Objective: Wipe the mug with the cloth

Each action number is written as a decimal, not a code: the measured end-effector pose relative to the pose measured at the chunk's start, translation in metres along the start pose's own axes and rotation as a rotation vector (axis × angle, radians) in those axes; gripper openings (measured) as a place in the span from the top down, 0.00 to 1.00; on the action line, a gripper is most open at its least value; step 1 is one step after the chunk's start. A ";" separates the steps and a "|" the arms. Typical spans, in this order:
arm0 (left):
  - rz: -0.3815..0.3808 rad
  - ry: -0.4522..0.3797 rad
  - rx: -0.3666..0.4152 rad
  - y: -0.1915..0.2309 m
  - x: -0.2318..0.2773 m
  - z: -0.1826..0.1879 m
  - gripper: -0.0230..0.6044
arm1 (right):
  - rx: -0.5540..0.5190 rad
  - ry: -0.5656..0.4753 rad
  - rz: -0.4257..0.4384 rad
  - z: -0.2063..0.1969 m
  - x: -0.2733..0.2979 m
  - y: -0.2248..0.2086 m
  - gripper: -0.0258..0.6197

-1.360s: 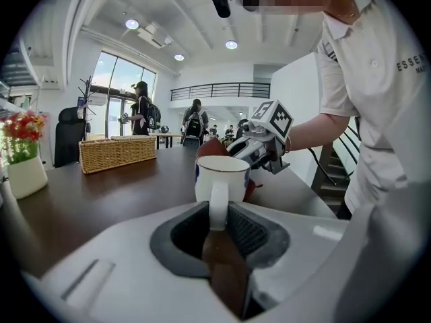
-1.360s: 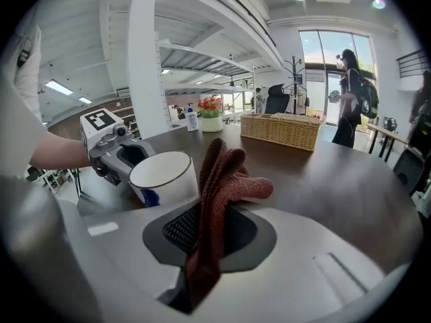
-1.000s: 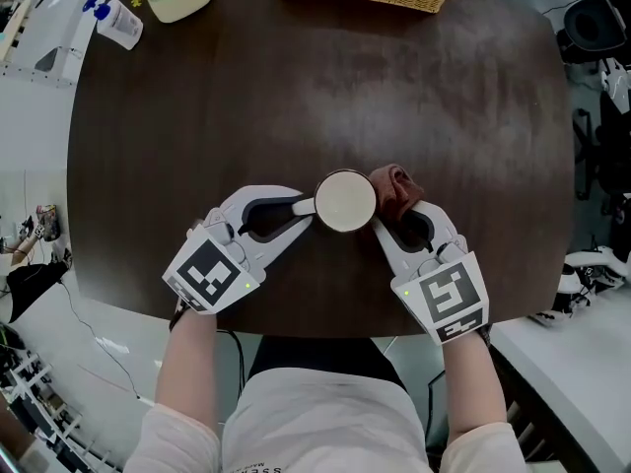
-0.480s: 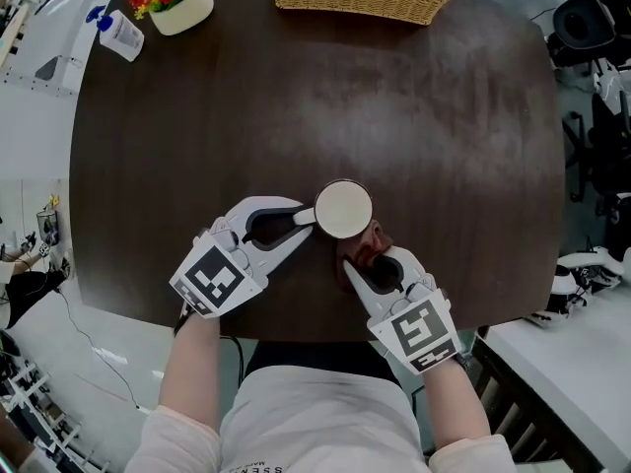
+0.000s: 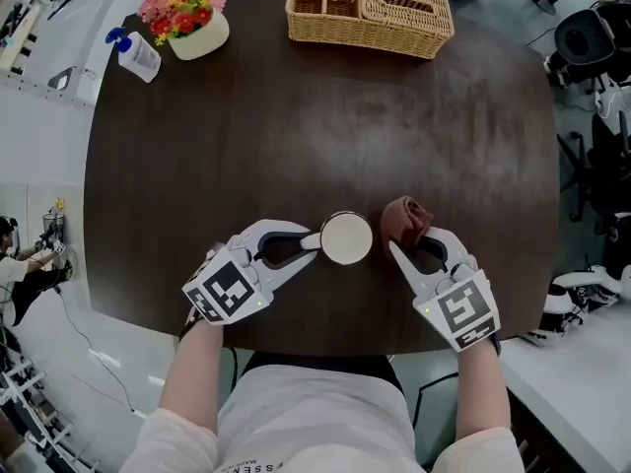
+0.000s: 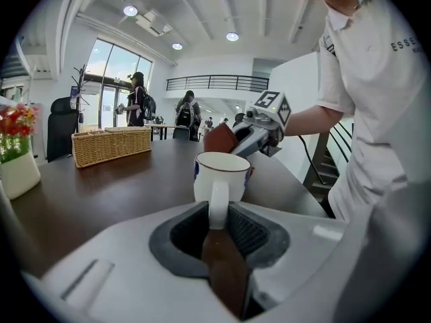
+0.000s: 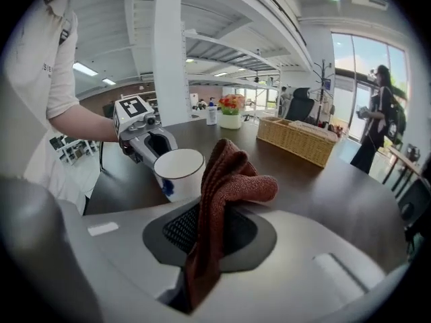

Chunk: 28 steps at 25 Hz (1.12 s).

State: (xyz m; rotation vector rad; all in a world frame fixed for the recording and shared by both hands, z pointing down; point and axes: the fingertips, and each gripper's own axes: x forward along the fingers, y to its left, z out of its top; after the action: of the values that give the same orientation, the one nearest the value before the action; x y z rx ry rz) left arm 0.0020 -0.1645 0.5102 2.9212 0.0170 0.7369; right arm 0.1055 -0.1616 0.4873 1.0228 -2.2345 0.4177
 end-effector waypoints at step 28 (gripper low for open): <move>0.020 0.035 0.015 0.030 -0.003 0.000 0.83 | -0.312 -0.049 1.019 0.085 0.085 0.036 0.84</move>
State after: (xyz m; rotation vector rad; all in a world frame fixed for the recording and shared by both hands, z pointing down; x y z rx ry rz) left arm -0.0016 -0.1939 0.5124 2.9270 -0.0035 0.7946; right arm 0.0003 -0.2304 0.4796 -0.3329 -2.6108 0.4287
